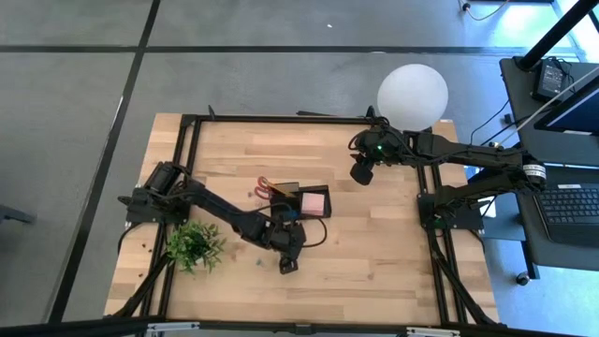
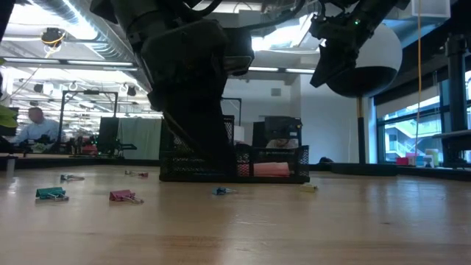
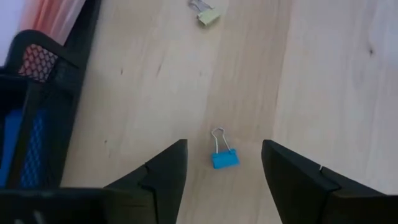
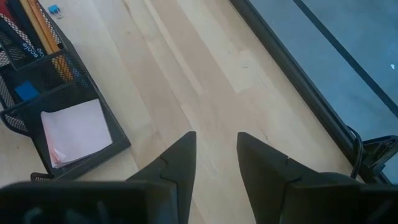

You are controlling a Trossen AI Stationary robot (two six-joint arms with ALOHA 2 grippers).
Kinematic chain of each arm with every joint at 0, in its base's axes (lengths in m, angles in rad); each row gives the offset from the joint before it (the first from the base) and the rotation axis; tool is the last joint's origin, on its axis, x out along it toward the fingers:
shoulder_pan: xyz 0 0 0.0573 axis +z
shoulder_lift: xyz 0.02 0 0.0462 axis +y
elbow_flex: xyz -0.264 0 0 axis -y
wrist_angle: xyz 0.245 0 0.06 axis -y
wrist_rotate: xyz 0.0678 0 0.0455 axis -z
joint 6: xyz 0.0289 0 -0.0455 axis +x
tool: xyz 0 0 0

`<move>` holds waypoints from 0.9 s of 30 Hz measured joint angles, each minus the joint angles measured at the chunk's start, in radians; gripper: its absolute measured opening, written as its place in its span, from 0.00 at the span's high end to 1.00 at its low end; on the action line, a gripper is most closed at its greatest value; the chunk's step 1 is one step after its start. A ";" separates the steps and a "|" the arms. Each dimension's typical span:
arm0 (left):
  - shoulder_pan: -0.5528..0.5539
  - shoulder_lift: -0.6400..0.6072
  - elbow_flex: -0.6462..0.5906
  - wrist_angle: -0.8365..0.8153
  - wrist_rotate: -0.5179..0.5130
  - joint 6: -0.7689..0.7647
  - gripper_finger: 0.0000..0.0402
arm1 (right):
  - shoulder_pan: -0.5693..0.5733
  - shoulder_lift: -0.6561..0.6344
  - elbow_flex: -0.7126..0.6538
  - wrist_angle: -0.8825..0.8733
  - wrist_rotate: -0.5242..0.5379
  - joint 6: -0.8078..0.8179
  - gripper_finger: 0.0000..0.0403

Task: Pick and place office supplies into organizer
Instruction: Put the blue binder clip into the black desk organizer

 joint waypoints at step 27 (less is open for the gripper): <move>0.001 0.002 0.000 -0.001 -0.007 -0.016 0.50 | 0.000 0.000 0.000 0.000 0.000 -0.022 0.70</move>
